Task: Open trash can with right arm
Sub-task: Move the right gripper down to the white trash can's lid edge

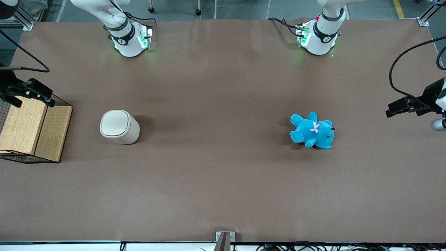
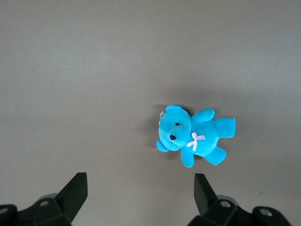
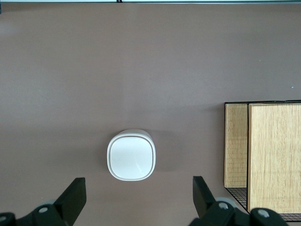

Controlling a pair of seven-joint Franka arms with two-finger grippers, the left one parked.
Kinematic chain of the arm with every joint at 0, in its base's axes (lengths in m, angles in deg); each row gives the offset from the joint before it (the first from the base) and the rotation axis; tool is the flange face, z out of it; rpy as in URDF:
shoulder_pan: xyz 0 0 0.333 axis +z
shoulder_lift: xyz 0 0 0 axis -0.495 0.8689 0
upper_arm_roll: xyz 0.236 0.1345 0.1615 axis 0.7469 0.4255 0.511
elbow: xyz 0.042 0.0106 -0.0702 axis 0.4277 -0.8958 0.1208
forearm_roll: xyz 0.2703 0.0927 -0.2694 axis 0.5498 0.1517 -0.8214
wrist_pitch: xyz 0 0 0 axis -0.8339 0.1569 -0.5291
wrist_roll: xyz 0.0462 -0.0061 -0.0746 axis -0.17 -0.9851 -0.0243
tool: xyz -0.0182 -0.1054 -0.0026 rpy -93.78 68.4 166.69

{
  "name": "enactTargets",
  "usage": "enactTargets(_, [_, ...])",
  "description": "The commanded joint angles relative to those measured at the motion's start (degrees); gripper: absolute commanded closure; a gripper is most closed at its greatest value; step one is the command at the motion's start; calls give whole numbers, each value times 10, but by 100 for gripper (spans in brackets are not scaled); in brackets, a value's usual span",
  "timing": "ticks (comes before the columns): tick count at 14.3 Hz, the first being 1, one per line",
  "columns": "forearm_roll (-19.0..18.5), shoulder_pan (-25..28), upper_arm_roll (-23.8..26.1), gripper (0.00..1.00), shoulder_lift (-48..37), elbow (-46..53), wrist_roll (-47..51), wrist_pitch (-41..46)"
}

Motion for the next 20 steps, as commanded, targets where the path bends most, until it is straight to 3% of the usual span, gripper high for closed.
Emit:
enactTargets(1, [-9,-4,5,0,-17,-21,4,-1])
enactTargets(10, [-8,-5,5,0,-12,-24,9,30])
enactTargets(14, [-8,-2,6,2,16,-72,7,18])
enactTargets(15, [-8,0,6,10,25,-81,8,18])
enactTargets(16, [-8,0,6,24,33,-91,8,18])
enactTargets(17, [-8,1,7,45,39,-109,8,17])
enactTargets(18, [-8,3,8,60,47,-122,8,16])
enactTargets(20, [-5,18,8,83,76,-129,10,19])
